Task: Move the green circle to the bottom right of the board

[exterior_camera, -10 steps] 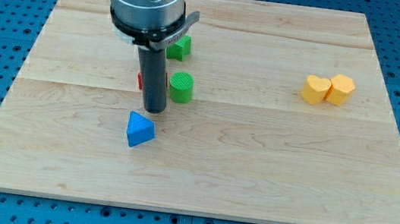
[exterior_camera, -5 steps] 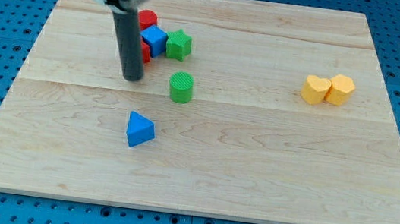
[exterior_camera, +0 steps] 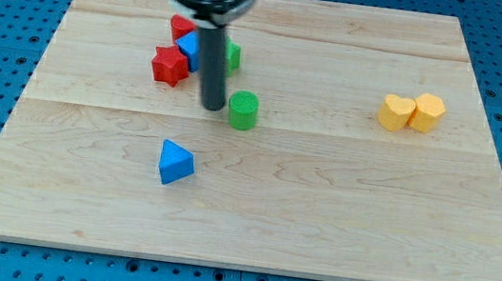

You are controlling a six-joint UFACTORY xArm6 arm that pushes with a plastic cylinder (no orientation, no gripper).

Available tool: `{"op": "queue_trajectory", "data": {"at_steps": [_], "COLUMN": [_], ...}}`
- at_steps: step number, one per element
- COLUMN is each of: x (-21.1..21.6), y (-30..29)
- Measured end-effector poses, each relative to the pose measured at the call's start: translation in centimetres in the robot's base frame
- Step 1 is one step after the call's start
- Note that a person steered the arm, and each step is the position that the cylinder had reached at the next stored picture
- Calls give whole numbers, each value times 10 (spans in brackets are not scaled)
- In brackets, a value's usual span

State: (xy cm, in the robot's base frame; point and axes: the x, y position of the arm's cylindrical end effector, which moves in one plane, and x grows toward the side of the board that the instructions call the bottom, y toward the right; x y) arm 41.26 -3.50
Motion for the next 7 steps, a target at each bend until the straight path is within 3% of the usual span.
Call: {"op": "queue_trajectory", "data": {"at_steps": [2,3,4,6,7], "x": [76,52,33,39,105], "y": [71,23,52,97,143]}}
